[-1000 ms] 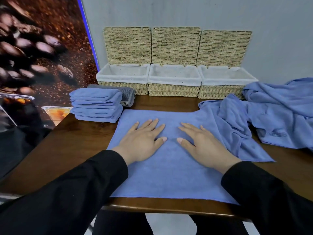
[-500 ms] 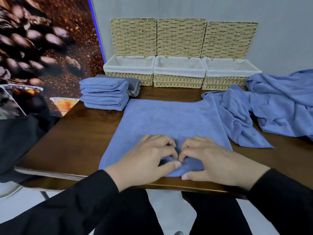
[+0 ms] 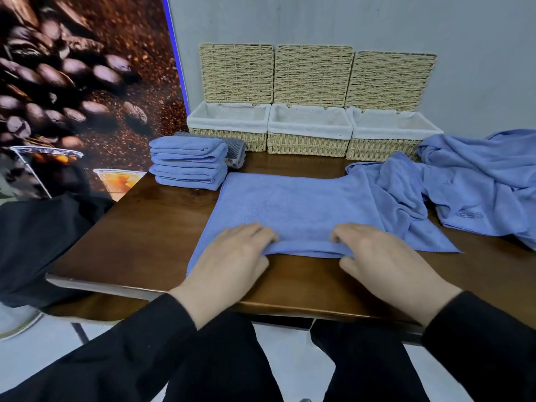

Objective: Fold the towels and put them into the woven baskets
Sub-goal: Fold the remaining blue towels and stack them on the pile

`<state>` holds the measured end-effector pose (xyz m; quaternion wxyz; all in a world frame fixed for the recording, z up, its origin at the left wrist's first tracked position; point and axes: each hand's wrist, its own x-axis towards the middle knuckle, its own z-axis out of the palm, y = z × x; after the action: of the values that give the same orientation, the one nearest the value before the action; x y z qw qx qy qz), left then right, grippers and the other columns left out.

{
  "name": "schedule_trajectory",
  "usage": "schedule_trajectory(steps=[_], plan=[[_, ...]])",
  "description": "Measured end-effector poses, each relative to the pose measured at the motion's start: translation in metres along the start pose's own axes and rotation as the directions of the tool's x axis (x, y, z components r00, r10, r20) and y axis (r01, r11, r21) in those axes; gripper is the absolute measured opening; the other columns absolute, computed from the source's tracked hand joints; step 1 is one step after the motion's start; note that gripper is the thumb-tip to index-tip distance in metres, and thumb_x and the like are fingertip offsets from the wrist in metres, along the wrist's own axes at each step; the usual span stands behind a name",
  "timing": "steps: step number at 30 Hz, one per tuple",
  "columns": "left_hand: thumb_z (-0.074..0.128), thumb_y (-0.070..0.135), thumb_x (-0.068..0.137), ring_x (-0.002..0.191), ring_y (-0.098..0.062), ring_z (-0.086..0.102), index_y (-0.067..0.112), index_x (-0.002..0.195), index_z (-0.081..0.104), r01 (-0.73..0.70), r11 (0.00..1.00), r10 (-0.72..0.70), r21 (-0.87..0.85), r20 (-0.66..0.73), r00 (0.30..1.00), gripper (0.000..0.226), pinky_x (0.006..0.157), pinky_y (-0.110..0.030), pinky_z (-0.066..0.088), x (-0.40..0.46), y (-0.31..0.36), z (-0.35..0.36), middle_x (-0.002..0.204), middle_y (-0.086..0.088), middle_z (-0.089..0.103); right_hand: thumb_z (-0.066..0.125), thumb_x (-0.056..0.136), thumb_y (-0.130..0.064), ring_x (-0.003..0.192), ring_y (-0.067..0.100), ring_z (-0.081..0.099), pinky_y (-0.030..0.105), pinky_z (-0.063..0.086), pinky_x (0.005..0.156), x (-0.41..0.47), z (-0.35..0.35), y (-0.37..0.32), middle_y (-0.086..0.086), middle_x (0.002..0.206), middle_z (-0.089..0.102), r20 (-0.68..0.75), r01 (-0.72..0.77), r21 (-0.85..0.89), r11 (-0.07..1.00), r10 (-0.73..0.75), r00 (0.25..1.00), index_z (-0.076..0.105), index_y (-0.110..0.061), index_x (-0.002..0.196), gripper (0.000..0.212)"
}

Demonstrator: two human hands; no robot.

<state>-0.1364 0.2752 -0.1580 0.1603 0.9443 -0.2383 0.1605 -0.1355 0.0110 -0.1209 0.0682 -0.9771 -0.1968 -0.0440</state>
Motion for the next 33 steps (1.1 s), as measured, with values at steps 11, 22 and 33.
schedule_trajectory(steps=[11, 22, 33], plan=[[0.055, 0.032, 0.102, 0.064, -0.005, 0.049, 0.029, 0.092, 0.065, 0.435, 0.796, -0.475, -0.421, 0.010, 0.880, 0.014, 0.062, -0.024, 0.038, -0.009, -0.073, -0.048, 0.081, -0.005, 0.063, 0.059, 0.097, -0.013, 0.066, 0.015, 0.060, 0.034, 0.045, 0.063, -0.003, -0.016, 0.044, 0.005, 0.077, 0.066, -0.138, -0.242, 0.475, 0.846, 0.344, 0.929, 0.064, -0.028, 0.106, 0.018], [0.054, 0.032, 0.103, 0.082, -0.017, 0.062, 0.017, 0.090, 0.071, 0.489, 0.627, -0.460, -0.606, 0.219, 0.861, 0.025, 0.078, -0.034, 0.044, -0.006, -0.068, -0.070, 0.092, -0.010, 0.070, 0.054, 0.101, -0.045, 0.065, 0.021, 0.052, 0.038, 0.035, 0.068, 0.008, -0.017, 0.062, 0.024, 0.082, 0.062, 0.027, -0.253, 0.733, 0.632, 0.345, 0.938, 0.065, -0.018, 0.090, 0.031], [0.061, 0.035, 0.098, 0.081, -0.021, 0.057, 0.016, 0.098, 0.065, 0.483, 0.873, -0.487, -0.066, -0.065, 0.871, 0.020, 0.067, -0.034, 0.038, 0.047, -0.097, -0.065, 0.085, 0.000, 0.060, 0.062, 0.101, -0.029, 0.067, 0.020, 0.051, 0.032, 0.035, 0.065, 0.085, -0.024, 0.081, 0.004, 0.070, 0.055, -0.033, -0.315, 0.552, 0.772, 0.398, 0.917, 0.062, 0.004, 0.095, 0.034]])
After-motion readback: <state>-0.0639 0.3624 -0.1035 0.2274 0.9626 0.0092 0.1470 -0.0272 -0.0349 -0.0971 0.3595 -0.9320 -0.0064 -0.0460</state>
